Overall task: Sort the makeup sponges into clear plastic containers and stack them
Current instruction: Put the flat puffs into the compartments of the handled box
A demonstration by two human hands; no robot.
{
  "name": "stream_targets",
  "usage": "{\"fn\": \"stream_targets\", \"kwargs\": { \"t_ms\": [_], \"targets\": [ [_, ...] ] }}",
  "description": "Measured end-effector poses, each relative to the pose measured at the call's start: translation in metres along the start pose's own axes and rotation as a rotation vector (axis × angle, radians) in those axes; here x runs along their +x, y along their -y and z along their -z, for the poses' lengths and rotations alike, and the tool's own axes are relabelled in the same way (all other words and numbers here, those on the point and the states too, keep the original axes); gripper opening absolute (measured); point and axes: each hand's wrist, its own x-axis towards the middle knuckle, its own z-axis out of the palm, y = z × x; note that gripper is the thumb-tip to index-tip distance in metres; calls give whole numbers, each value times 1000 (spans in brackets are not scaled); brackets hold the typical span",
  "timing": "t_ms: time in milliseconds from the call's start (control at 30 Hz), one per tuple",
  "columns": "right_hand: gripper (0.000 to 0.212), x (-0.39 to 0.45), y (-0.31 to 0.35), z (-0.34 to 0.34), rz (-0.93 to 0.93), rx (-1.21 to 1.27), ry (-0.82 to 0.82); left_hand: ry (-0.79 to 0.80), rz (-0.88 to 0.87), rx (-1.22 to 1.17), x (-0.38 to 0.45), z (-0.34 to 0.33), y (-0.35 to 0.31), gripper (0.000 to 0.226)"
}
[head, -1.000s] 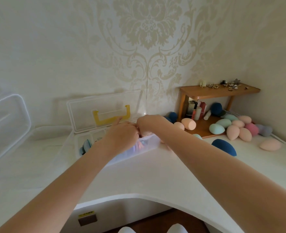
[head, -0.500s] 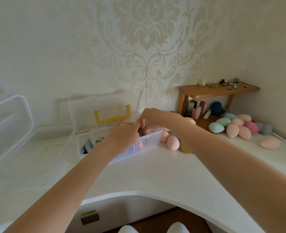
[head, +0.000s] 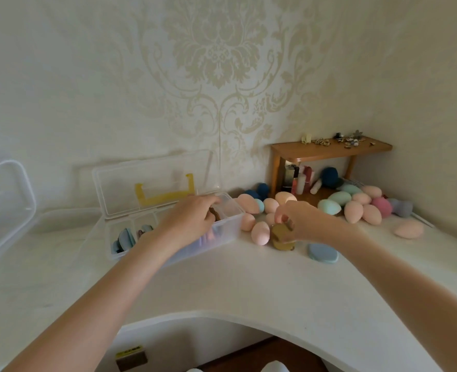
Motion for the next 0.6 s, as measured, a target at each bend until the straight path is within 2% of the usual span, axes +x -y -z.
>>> {"fn": "stream_targets", "kwargs": {
  "t_ms": [167, 300, 400, 600],
  "targets": [
    [22, 0, -3, -6, 14, 52, -53, 58, 17, -13, -3, -1, 2, 48],
    [36, -3, 1, -13, 47, 70, -9, 78, 6, 83, -8, -2, -5, 50],
    [37, -4, 4, -18, 71, 78, 16, 66, -16, 161, -12, -5, -10, 48],
    [29, -6, 4, -11, 67, 100, 25, 82, 13, 165, -12, -4, -11, 45]
  ]
}}
